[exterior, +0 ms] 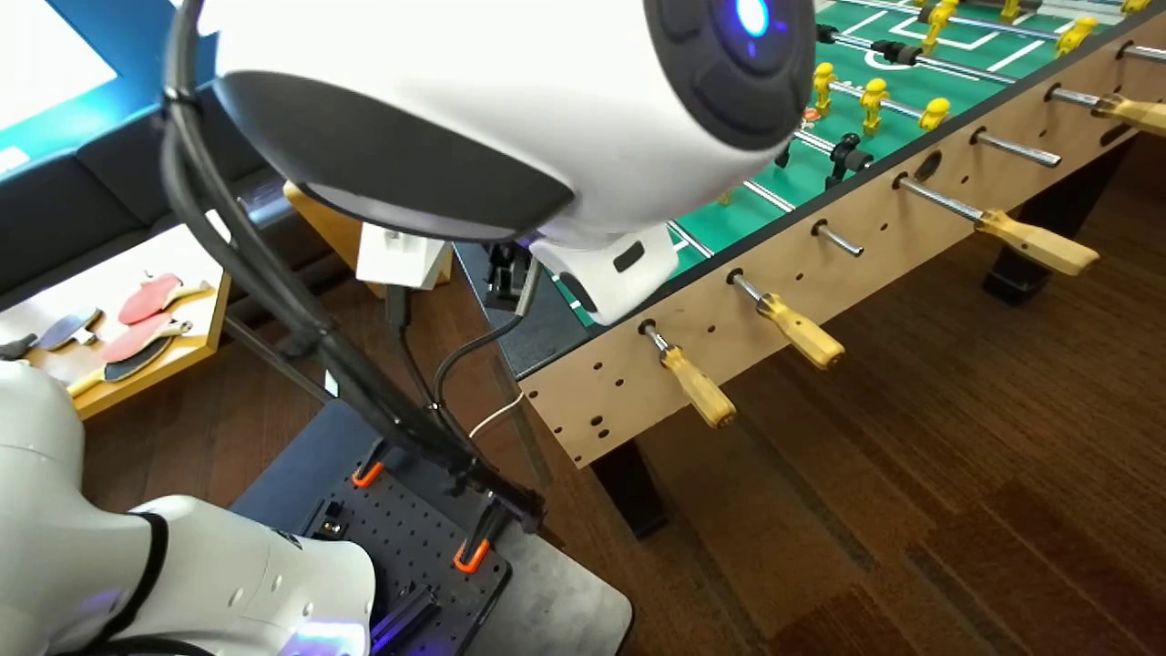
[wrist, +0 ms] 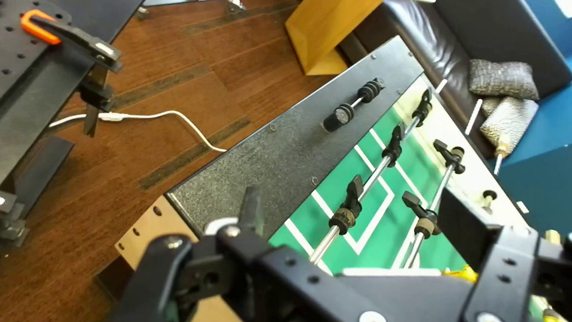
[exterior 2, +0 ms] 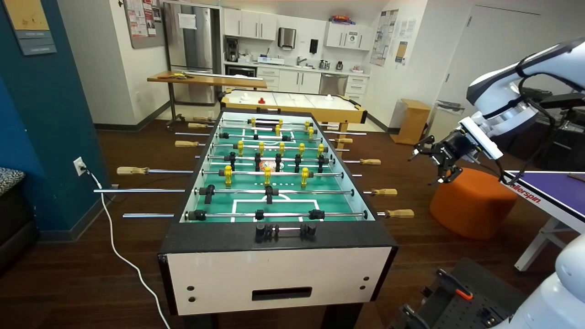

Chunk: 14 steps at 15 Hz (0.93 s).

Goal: Twist the first rod of the foosball table

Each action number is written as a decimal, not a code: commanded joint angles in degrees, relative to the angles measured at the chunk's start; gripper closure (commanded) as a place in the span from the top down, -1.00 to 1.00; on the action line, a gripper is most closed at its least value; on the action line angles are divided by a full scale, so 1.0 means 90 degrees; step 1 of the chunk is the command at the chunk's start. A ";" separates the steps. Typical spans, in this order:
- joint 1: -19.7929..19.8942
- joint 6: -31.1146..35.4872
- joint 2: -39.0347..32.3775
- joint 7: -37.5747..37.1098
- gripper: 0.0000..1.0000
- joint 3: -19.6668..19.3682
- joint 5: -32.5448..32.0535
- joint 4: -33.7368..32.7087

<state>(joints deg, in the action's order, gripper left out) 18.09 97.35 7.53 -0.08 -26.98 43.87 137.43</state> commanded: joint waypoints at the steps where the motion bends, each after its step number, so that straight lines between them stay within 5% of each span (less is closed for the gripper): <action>1: 0.0214 -0.0051 -0.0162 0.0032 1.00 0.0177 0.0158 -0.0041; 6: 0.0254 -0.0211 -0.0490 -0.0025 1.00 0.0145 0.0366 -0.0206; 14: 0.1079 -0.1644 -0.2232 -0.0500 1.00 -0.0215 0.1219 -0.1221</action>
<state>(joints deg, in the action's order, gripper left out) 24.99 88.91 -5.32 -2.28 -28.38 51.51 131.85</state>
